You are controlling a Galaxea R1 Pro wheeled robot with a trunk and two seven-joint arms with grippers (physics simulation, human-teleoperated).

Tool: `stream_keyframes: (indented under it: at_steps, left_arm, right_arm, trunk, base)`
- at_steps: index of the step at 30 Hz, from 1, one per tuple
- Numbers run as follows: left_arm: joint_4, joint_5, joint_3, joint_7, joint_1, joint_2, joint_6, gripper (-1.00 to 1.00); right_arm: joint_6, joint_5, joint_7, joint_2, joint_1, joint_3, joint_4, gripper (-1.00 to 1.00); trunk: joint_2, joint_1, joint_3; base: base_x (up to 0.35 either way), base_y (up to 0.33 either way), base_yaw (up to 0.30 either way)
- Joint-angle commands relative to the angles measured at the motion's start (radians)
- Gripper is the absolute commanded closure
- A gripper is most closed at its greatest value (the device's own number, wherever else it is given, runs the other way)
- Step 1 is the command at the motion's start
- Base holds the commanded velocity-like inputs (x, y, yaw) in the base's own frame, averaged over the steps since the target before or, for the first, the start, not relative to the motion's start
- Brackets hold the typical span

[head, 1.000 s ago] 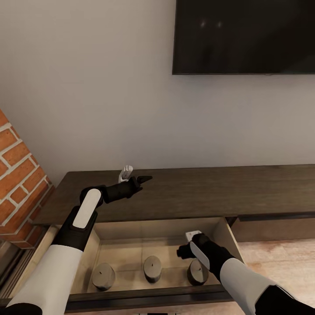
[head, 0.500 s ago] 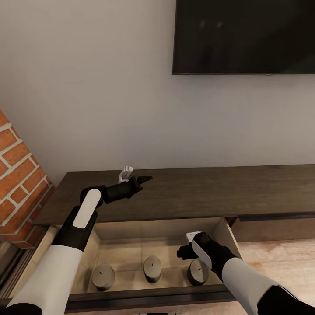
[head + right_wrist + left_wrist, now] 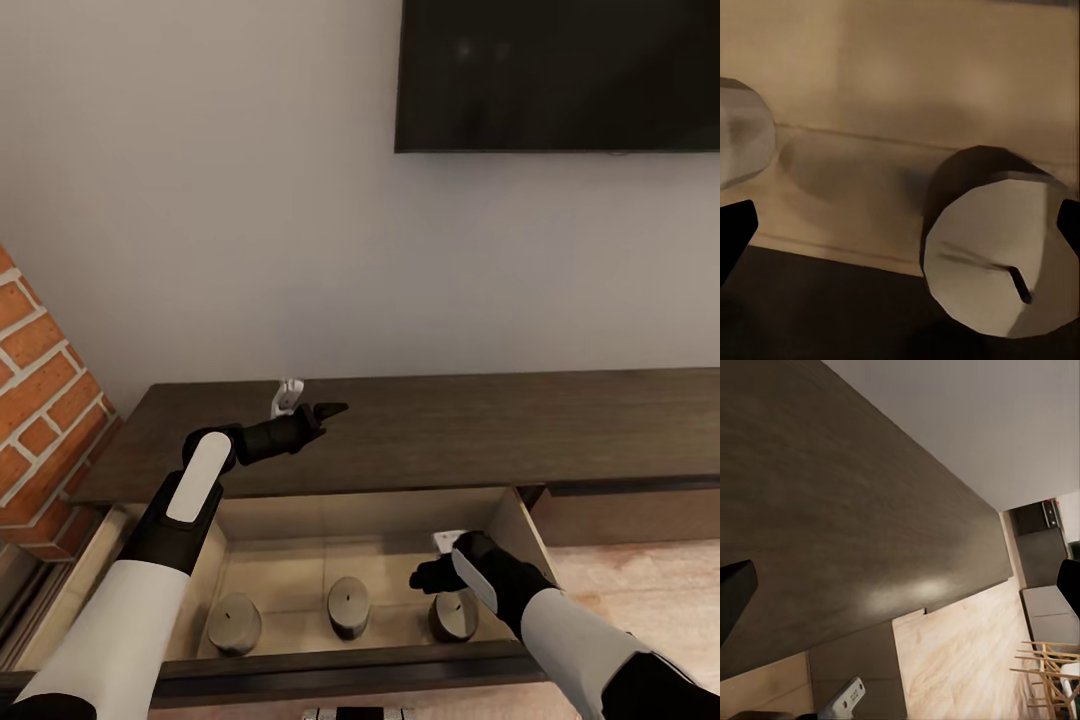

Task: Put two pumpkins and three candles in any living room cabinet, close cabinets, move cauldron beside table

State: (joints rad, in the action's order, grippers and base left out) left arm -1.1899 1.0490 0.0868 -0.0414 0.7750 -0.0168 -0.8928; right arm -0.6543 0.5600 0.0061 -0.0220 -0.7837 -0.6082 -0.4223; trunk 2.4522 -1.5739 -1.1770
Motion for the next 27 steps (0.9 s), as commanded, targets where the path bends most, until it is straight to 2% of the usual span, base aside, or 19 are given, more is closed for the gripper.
stream_keyframes:
  at_steps: [1, 3, 7, 9, 11, 17, 27]
  left_arm:
    - [0.0, 0.0, 0.0, 0.0, 0.0, 0.0, 0.0, -1.0]
    - [0.0, 0.0, 0.0, 0.0, 0.0, 0.0, 0.0, -1.0]
    - [0.001, 0.001, 0.0, 0.0, 0.0, 0.0, 0.0, -1.0]
    - [0.001, 0.001, -0.001, 0.0, 0.0, 0.0, 0.0, -1.0]
    - [0.001, 0.002, -0.001, 0.0, 0.0, 0.0, 0.0, -1.0]
    - [0.001, 0.002, -0.001, 0.0, 0.0, 0.0, 0.0, -1.0]
    - [0.001, 0.0, -0.001, 0.003, 0.0, -0.001, 0.0, -1.0]
  right_arm:
    - [0.001, 0.0, 0.02, -0.009, 0.0, 0.001, -0.002, -1.0]
    - [0.004, 0.0, 0.06, -0.022, 0.0, 0.003, -0.006, -1.0]
    - [0.01, 0.0, 0.205, -0.071, 0.0, 0.02, -0.031, -1.0]
    - [0.011, 0.0, 0.239, -0.086, 0.0, 0.038, -0.038, -1.0]
    - [0.011, 0.0, 0.255, -0.094, 0.0, 0.054, -0.041, -1.0]
    - [0.009, 0.0, 0.262, -0.097, 0.0, 0.061, -0.055, -1.0]
    - [0.007, 0.0, 0.264, -0.097, 0.0, 0.062, -0.065, -1.0]
  trunk:
    - [0.007, -0.004, -0.003]
    - [0.021, -0.012, -0.009]
    - [0.028, -0.015, -0.013]
    - [0.028, -0.015, -0.013]
    - [0.028, -0.015, -0.013]
    - [0.028, -0.015, -0.013]
    - [-0.042, 0.023, 0.019]
  base:
    - [0.0, 0.0, 0.0]
    - [0.0, 0.0, 0.0]
    - [0.0, 0.0, 0.0]
    - [0.0, 0.0, 0.0]
    - [0.0, 0.0, 0.0]
    - [0.0, 0.0, 0.0]
    - [0.0, 0.0, 0.0]
